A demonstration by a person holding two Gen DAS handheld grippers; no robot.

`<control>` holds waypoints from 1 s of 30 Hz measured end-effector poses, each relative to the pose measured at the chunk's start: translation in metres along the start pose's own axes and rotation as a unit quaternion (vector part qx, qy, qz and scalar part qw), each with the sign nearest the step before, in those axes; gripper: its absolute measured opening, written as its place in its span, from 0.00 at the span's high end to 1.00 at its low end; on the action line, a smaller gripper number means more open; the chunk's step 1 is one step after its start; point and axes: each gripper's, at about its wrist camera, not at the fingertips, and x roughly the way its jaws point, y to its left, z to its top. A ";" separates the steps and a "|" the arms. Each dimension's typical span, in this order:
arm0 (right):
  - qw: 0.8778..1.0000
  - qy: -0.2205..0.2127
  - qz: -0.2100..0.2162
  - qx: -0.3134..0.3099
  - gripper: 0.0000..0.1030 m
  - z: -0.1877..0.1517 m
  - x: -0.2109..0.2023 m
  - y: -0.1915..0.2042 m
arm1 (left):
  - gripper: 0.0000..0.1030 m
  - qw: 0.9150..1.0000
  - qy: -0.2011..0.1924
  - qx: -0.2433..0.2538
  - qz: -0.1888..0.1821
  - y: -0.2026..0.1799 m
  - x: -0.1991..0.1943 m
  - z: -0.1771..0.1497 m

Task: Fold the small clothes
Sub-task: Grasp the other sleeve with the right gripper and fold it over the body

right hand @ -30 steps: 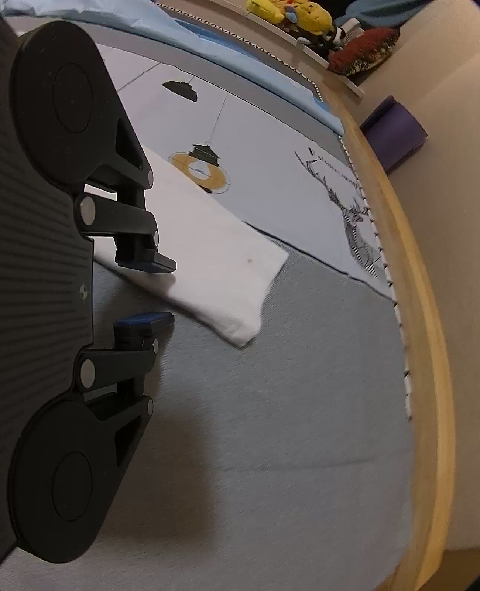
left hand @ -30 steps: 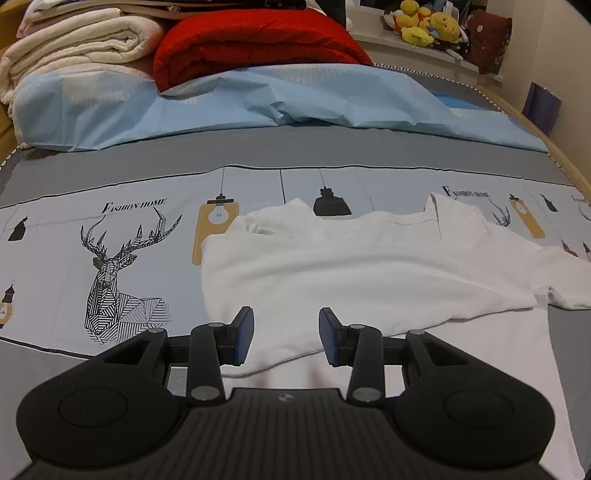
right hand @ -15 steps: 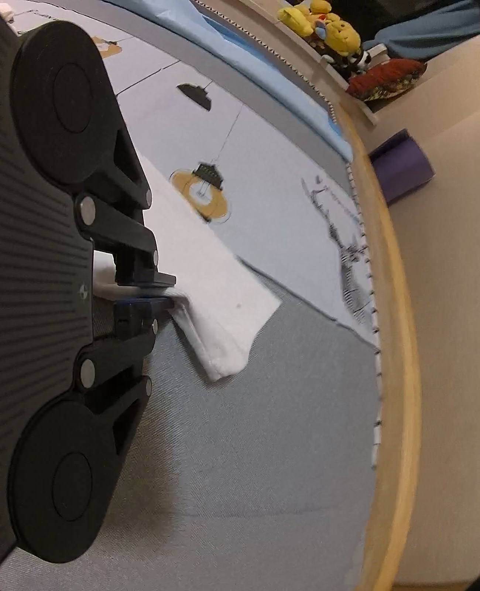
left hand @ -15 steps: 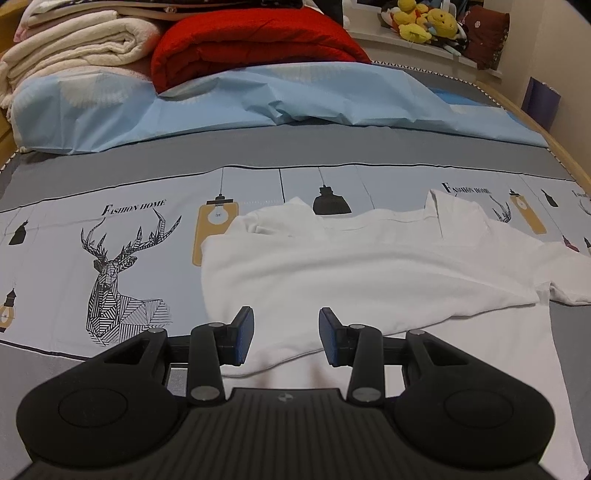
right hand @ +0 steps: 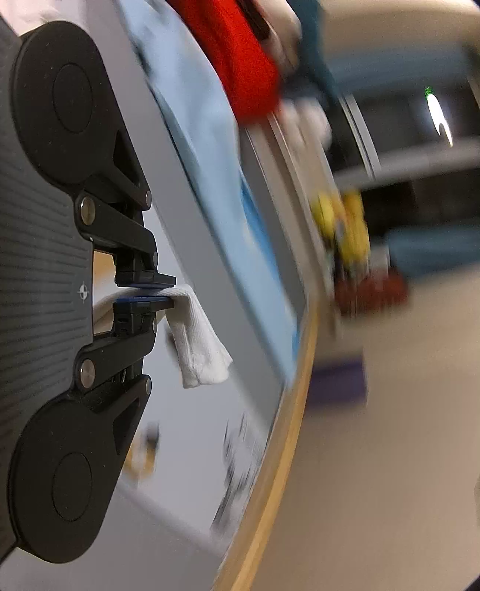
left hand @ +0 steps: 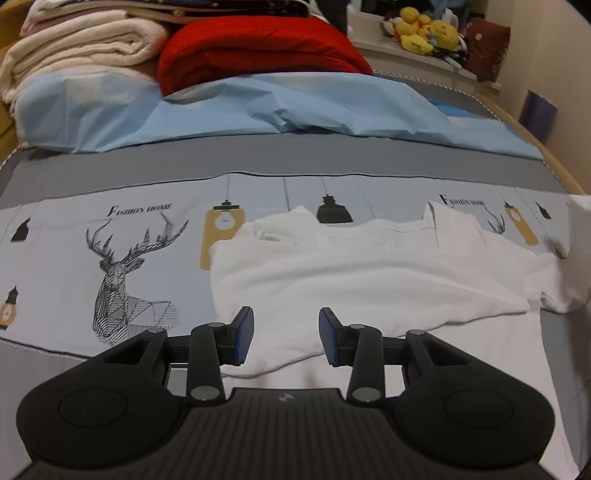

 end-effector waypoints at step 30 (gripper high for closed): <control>0.954 0.210 0.196 -0.088 0.61 -0.043 -0.080 0.211 | 0.59 0.991 0.009 -0.131 -0.008 0.085 -0.014 0.012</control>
